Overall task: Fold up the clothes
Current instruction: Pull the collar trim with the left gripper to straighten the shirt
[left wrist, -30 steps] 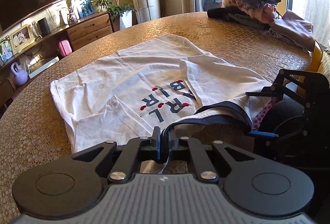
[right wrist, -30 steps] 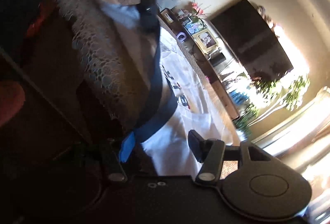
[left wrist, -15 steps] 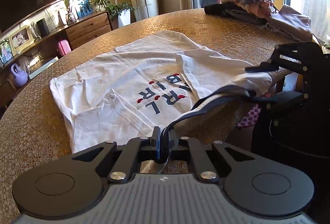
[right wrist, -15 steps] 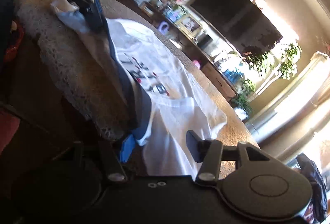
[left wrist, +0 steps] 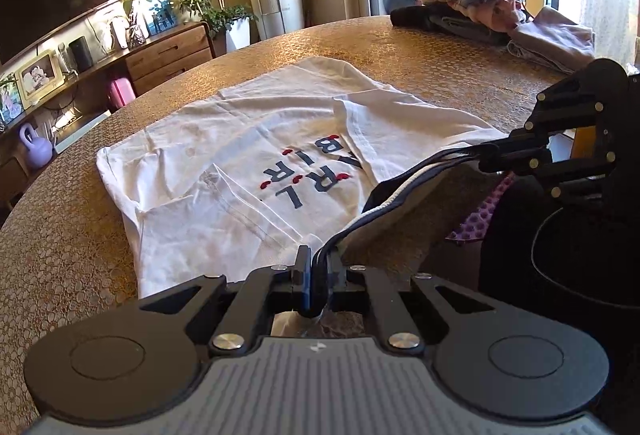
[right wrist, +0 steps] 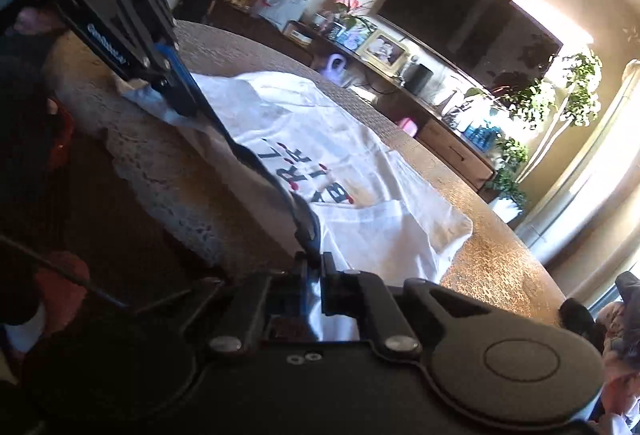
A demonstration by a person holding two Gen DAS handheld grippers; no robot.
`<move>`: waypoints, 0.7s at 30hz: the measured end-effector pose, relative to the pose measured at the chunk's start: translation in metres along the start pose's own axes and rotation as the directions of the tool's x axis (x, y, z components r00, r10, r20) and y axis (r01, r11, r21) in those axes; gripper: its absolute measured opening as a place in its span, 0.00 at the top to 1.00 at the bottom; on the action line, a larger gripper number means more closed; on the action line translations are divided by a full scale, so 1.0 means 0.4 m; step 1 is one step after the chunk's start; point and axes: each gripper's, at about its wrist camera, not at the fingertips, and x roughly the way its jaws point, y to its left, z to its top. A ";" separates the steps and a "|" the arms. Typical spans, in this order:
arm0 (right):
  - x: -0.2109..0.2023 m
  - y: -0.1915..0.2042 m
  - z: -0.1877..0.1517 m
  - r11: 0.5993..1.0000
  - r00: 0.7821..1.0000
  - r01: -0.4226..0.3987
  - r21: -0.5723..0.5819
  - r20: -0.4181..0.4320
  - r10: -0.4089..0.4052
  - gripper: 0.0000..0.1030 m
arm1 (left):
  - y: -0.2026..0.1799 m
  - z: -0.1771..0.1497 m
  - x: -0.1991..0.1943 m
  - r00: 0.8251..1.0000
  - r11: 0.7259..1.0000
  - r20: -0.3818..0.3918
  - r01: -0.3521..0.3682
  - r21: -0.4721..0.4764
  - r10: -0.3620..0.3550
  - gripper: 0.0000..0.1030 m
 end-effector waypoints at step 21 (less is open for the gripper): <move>0.108 -0.108 0.087 1.000 1.000 0.024 0.018 -0.020 -0.023 0.00 | 0.091 0.061 0.072 0.994 0.994 0.004 -0.107 0.012 0.107 0.94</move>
